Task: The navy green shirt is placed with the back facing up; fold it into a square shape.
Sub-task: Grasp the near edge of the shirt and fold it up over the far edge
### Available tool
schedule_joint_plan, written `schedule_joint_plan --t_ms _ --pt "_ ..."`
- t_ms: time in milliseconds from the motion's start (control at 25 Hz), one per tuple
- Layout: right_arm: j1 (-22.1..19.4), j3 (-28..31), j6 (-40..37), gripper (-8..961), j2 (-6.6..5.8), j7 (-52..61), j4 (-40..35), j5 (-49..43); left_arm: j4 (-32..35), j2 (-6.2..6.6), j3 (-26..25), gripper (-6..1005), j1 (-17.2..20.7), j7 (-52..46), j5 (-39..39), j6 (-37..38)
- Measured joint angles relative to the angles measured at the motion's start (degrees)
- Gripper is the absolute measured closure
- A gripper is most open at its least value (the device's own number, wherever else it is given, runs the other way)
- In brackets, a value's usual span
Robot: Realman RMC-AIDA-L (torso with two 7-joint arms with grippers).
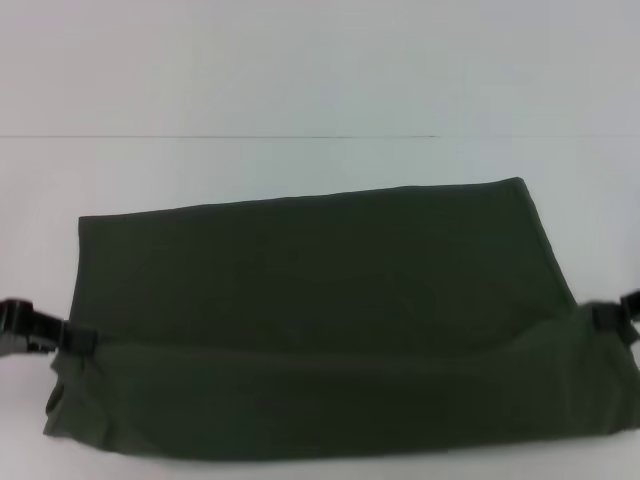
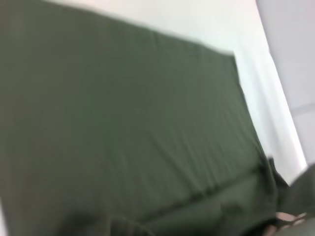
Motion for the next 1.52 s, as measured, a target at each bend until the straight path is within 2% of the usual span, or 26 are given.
schedule_joint_plan --t_ms 160,280,400,560,880,1080,1320,1520 --pt "-0.36 0.33 7.82 916 0.11 2.29 1.19 5.38 0.00 -0.23 -3.42 948 -0.25 -1.23 -0.58 -6.42" --pt "-0.24 0.21 14.31 916 0.52 2.18 3.97 7.94 -0.11 -1.30 -4.15 949 -0.25 -1.56 -1.97 -11.97" --pt "-0.01 -0.09 20.19 915 1.69 1.22 5.80 10.32 -0.70 -2.74 -4.09 949 -0.16 -1.23 -3.93 -17.72" --pt "0.05 -0.26 25.76 914 4.09 -0.37 5.79 13.18 -1.36 -4.33 -3.81 949 -0.23 -0.33 -6.79 -23.42" --pt "1.15 -0.45 34.18 901 5.95 -4.19 6.06 18.72 -1.34 -7.30 -3.33 949 -1.46 3.24 -10.80 -33.23" --pt "3.04 -1.33 39.85 893 7.97 -6.80 6.43 19.29 -1.46 -9.21 -2.96 949 -2.58 5.10 -11.16 -38.48" --pt "4.28 -4.71 47.86 884 10.62 -8.05 6.90 19.30 -1.46 -10.74 -1.54 950 -2.98 5.85 -11.19 -43.59" --pt "4.47 -5.52 51.31 876 11.97 -8.13 6.98 19.31 -1.46 -11.97 -0.33 950 -3.06 5.88 -11.24 -46.59"
